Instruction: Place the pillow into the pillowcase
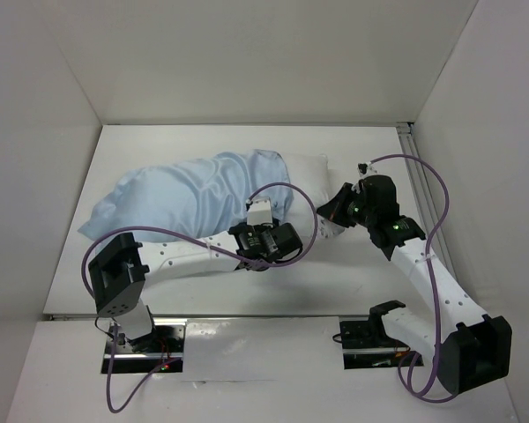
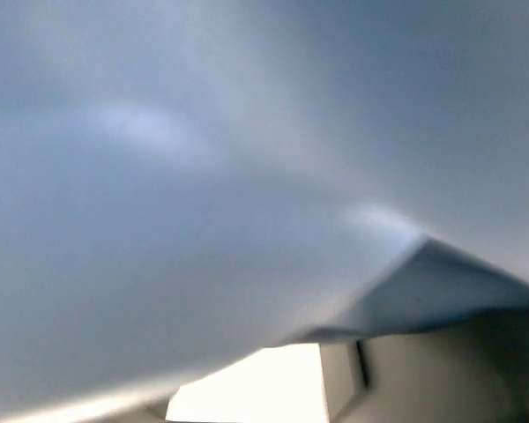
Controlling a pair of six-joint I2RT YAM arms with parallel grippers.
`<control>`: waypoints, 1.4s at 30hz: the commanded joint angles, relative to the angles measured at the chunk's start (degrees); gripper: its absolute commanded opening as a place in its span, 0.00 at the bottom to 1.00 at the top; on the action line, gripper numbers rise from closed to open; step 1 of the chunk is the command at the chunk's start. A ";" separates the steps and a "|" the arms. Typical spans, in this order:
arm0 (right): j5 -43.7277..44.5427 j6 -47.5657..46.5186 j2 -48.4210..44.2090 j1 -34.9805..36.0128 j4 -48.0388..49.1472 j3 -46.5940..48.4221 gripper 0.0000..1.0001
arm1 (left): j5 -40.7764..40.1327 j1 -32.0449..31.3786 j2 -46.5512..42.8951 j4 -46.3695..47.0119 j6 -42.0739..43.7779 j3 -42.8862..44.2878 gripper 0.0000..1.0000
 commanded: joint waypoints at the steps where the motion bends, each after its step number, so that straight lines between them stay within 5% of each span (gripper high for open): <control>1: -1.24 -0.59 -0.39 0.16 2.75 3.78 0.00 | -3.08 0.15 0.08 0.88 0.01 1.88 0.61; 2: -1.24 -0.59 -0.39 0.16 2.75 3.78 0.00 | -3.08 0.15 0.08 0.88 0.01 1.88 0.51; 3: -1.24 -0.59 -0.39 0.16 2.75 3.78 0.00 | -3.08 0.15 0.08 0.88 0.53 1.88 0.26; 6: -1.24 -0.59 -0.39 0.16 2.75 3.78 0.00 | -1.94 0.15 -0.45 0.27 1.32 2.41 0.00; 11: -1.76 -0.59 0.22 0.16 3.27 3.78 0.00 | 2.62 0.15 -4.14 1.40 5.89 4.60 0.00; 15: -3.86 1.07 0.84 0.16 6.08 3.17 0.00 | 13.58 0.15 -4.84 8.25 16.23 8.03 0.00; 19: -7.30 4.15 5.57 1.90 13.63 1.15 0.00 | 22.82 0.15 -1.17 12.83 22.40 18.97 0.00; 29: -6.07 0.82 8.40 3.06 11.36 5.80 0.00 | 36.91 1.20 2.53 10.38 35.34 47.13 0.00; 34: -6.34 0.82 6.30 3.06 10.40 6.33 0.00 | 40.50 5.59 1.14 9.14 34.91 47.07 0.00; 42: 1.57 -3.84 -3.71 3.06 -5.57 8.35 0.00 | 47.54 12.45 -0.19 8.01 34.38 48.27 0.00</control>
